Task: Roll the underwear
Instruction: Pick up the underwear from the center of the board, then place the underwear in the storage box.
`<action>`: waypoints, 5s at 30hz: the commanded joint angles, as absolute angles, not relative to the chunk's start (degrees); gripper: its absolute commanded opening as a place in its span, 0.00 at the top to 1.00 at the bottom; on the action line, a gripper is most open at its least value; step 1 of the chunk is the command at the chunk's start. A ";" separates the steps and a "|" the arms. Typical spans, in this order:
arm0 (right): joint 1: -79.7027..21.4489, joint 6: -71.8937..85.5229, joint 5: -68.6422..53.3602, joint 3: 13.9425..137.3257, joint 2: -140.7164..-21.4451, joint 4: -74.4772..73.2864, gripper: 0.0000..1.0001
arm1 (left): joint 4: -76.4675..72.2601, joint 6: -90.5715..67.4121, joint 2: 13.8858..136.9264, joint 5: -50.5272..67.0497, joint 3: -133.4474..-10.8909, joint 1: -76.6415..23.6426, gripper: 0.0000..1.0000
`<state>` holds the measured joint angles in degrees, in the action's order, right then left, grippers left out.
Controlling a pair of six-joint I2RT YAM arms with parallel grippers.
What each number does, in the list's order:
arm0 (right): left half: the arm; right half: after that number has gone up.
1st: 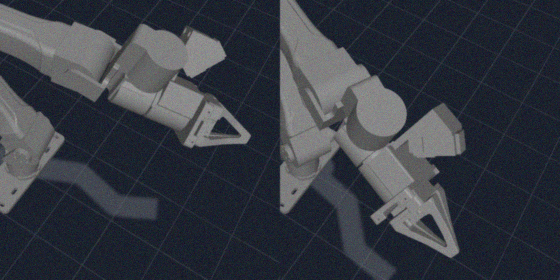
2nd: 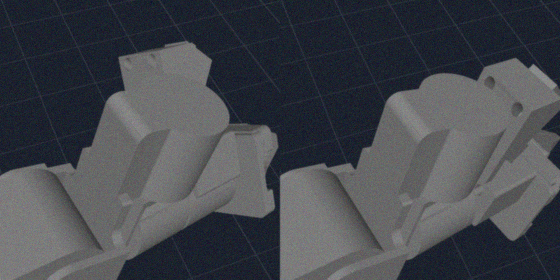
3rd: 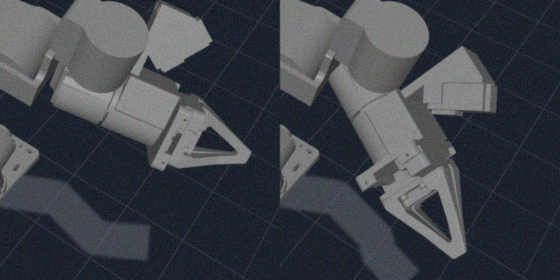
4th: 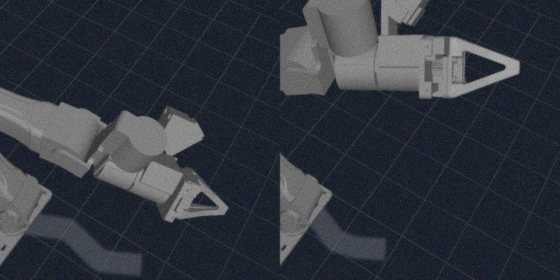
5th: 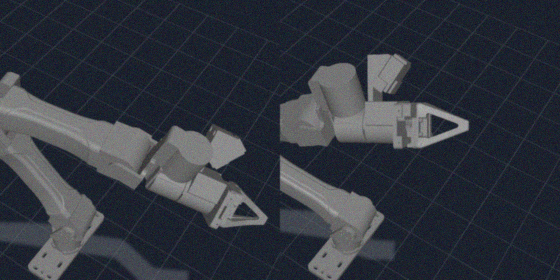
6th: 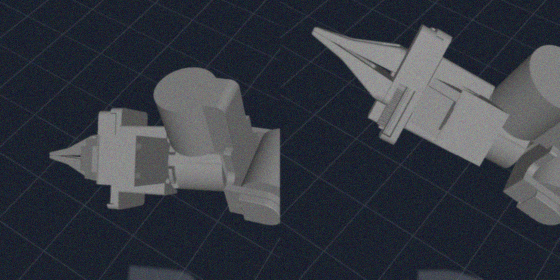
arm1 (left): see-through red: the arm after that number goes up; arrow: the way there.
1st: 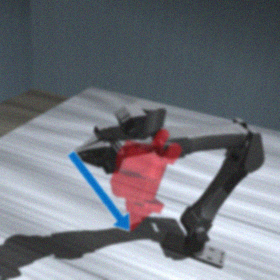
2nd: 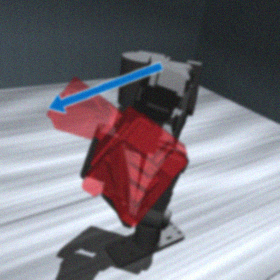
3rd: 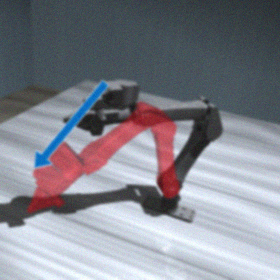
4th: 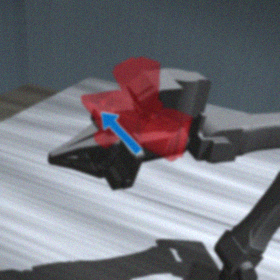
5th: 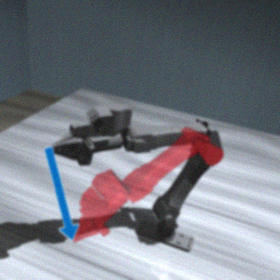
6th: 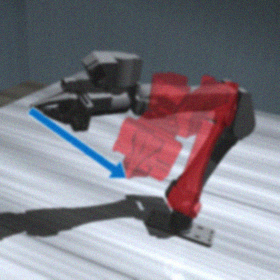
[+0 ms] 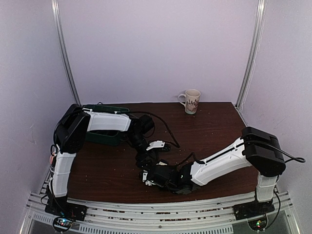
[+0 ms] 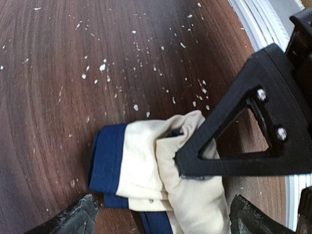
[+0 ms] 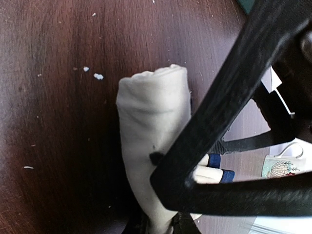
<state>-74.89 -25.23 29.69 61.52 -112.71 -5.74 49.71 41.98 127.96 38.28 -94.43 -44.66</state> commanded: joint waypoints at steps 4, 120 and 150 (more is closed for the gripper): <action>-75.04 -23.98 28.52 60.83 -115.73 -11.01 0.90 | 49.19 39.71 130.94 31.82 -94.65 -47.44 0.09; -71.80 7.37 53.86 52.02 -100.53 -16.06 0.00 | 34.39 9.90 117.00 5.04 -81.78 -13.74 0.99; -72.42 7.29 54.67 52.12 -100.83 -15.91 0.00 | 35.15 10.46 110.95 2.67 -85.61 -13.79 0.50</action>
<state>-72.05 6.66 52.62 51.18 -100.20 -15.51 34.57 9.17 113.23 3.11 -83.83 -13.98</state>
